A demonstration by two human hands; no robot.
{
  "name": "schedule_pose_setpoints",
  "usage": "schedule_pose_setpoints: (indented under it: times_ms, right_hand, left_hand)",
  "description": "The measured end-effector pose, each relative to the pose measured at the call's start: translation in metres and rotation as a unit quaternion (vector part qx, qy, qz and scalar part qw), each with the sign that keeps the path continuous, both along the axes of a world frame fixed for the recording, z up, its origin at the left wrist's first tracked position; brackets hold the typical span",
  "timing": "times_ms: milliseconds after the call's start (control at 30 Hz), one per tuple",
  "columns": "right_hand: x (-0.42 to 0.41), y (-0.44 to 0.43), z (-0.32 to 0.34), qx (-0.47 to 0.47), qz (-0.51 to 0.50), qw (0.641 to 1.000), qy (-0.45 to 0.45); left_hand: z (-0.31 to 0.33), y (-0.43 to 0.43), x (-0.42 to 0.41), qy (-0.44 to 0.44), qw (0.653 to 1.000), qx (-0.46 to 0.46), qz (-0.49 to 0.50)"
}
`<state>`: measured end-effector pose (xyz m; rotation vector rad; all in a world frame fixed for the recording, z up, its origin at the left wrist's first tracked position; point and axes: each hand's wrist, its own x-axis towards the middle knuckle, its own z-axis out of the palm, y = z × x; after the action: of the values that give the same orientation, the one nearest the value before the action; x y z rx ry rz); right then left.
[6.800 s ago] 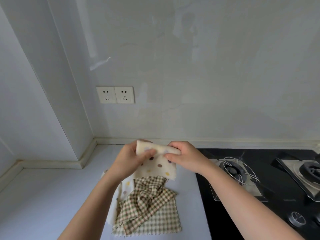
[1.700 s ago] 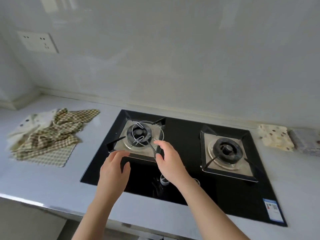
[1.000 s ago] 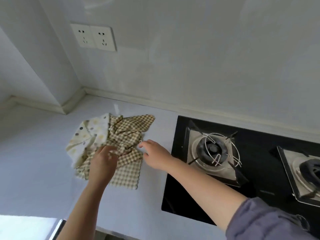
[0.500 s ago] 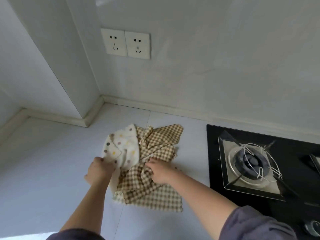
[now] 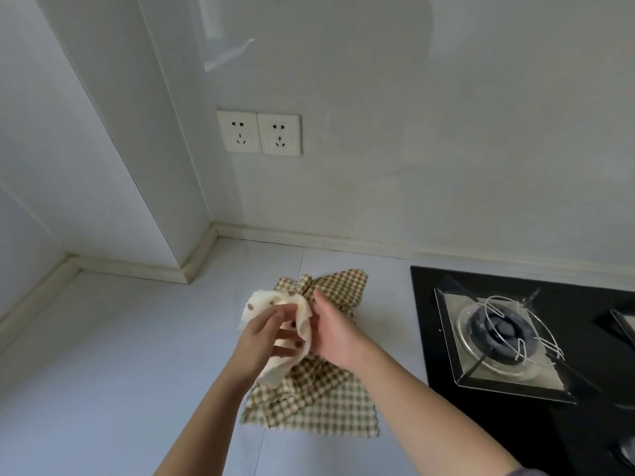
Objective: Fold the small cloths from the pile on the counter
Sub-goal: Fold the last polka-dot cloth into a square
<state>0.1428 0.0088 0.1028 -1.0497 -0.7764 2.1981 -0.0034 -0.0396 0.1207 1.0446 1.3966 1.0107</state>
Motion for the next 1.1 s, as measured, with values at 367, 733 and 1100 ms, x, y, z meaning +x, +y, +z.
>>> schedule_pose_setpoints:
  times_ms: [367,733,1100]
  right_hand:
    - [0.034,-0.03,0.016,0.027,-0.089,0.994,-0.054]
    - [0.038,-0.044,0.031,0.088,-0.076,0.984,-0.137]
    - [0.064,-0.034,0.083,0.019,-0.124,0.991,-0.037]
  left_hand:
    - [0.001,-0.02,0.016,0.135,0.989,0.052,-0.008]
    - [-0.005,-0.024,0.026,0.207,0.976,0.059,0.018]
    - [-0.008,-0.015,0.014,-0.077,0.972,-0.164,-0.151]
